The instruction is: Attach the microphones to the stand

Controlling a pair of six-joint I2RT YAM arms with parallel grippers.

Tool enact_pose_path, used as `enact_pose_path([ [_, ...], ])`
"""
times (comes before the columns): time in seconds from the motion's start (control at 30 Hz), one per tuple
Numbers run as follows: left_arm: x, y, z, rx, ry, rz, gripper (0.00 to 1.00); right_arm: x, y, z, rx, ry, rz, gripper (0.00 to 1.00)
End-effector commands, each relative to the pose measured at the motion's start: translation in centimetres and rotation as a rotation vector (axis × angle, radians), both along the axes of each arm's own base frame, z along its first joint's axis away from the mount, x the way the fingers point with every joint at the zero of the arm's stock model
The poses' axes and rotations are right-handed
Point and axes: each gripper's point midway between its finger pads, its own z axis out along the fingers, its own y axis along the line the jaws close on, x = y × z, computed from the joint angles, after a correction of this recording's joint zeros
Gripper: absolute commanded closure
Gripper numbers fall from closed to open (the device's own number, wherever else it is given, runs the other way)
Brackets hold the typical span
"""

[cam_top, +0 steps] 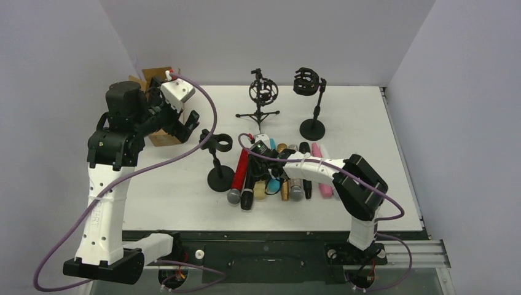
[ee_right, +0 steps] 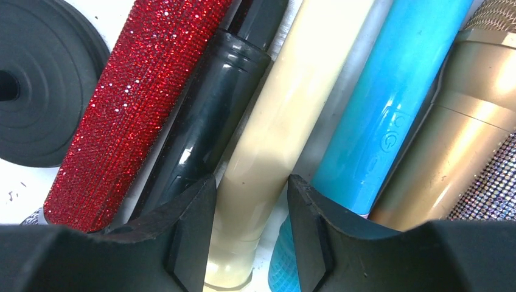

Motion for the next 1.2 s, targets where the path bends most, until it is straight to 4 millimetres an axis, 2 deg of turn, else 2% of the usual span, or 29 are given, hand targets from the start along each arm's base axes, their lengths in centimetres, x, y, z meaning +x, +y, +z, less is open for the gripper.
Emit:
enact_pose_path([
  [0.0,0.5,-0.1,1.1,-0.002,-0.056,-0.016,0.04,0.6,0.3,-1.1,-0.005,-0.007,-0.032,0.56],
  [0.2,0.7,-0.2,1.3,0.002,-0.058,-0.025,0.04,0.7,0.5,-1.9,-0.002,-0.001,-0.055,0.53],
  [0.4,1.0,-0.3,1.2,0.001,-0.053,-0.029,0.04,0.8,0.9,-2.1,0.008,0.005,-0.058,0.56],
  [0.47,1.0,-0.4,1.1,0.0,-0.051,-0.034,0.04,0.8,1.0,-2.1,0.01,0.011,-0.058,0.59],
  [0.6,0.9,-0.6,1.1,-0.006,-0.051,-0.046,0.04,0.9,1.2,-1.5,0.021,0.007,-0.062,0.74],
  [0.7,0.6,-0.9,1.2,-0.009,-0.053,-0.067,0.04,1.3,1.4,0.7,0.05,-0.023,-0.07,0.88],
  [0.87,-0.1,-1.6,0.7,0.0,-0.039,-0.126,0.04,2.0,1.6,4.8,0.108,-0.08,-0.088,1.0],
  [1.03,-0.3,-1.8,0.8,0.01,-0.054,-0.14,0.04,2.6,1.7,9.6,0.186,-0.144,-0.107,1.0],
  [1.07,-0.3,-1.7,0.9,0.014,-0.062,-0.142,0.04,2.7,1.5,11.2,0.207,-0.165,-0.112,1.0],
  [1.17,-0.3,-1.8,1.5,0.019,-0.088,-0.148,0.04,2.8,0.8,14.0,0.248,-0.205,-0.125,1.0],
])
